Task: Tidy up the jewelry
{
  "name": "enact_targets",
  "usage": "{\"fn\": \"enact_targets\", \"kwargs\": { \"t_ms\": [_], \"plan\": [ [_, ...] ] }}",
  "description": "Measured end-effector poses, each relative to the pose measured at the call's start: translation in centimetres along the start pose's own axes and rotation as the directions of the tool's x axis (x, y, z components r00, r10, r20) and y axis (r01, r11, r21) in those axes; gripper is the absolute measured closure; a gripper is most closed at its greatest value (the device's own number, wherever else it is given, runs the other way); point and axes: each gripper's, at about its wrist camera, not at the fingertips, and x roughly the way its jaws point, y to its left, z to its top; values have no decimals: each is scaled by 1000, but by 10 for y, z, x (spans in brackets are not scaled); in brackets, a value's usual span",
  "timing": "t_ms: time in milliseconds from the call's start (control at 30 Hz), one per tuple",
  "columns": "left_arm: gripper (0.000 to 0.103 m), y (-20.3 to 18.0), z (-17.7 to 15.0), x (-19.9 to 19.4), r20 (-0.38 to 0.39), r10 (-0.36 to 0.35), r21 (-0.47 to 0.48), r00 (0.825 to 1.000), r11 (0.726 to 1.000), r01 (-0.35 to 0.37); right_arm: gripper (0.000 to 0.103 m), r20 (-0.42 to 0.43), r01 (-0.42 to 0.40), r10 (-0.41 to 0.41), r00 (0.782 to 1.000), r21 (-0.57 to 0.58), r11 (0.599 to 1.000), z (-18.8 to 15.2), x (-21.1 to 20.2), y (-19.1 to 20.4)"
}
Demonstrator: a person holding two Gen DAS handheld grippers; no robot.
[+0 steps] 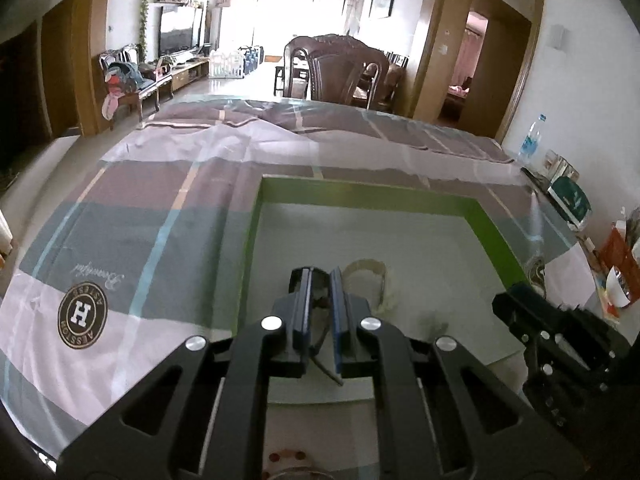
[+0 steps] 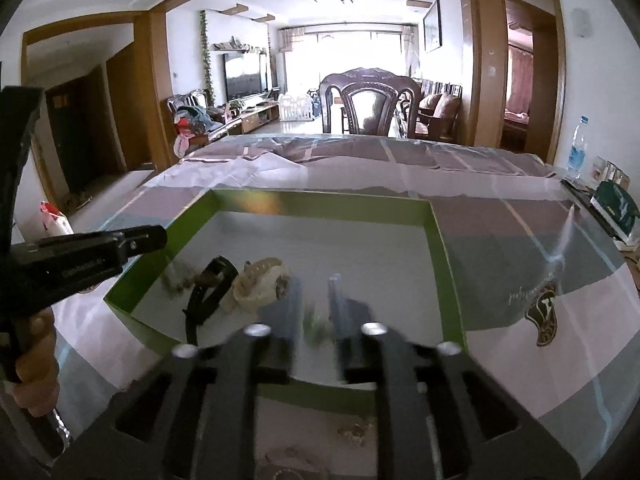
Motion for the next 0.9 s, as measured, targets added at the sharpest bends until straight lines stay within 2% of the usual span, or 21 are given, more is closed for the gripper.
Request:
{"fn": "enact_targets", "kwargs": {
  "t_ms": [133, 267, 500, 600, 667, 900],
  "plan": [
    [90, 2, -16, -14, -1, 29, 25, 1000, 999, -29, 67, 6, -6, 6, 1000, 6, 1000, -10, -21, -6],
    [77, 11, -42, -34, -7, 66, 40, 998, 997, -66, 67, -26, -16, 16, 1000, 2, 1000, -35, -41, -12],
    [77, 26, -95, -24, -156, 120, 17, 980, 993, -118, 67, -178, -17, 27, 984, 57, 998, -80, -27, -24],
    [75, 26, -108, -22, -176, 121, 17, 977, 993, -120, 67, -203, -36, 47, 978, 59, 998, -88, -24, -22],
    [68, 25, -113, -24, -177, 117, 18, 977, 993, -115, 67, -209, -42, 51, 977, 48, 998, -91, -25, -18],
    [68, 18, -121, -20, -204, 109, 41, 973, 994, -103, 67, -228, -49, 55, 972, 33, 998, -99, -23, -9]
  ]
}}
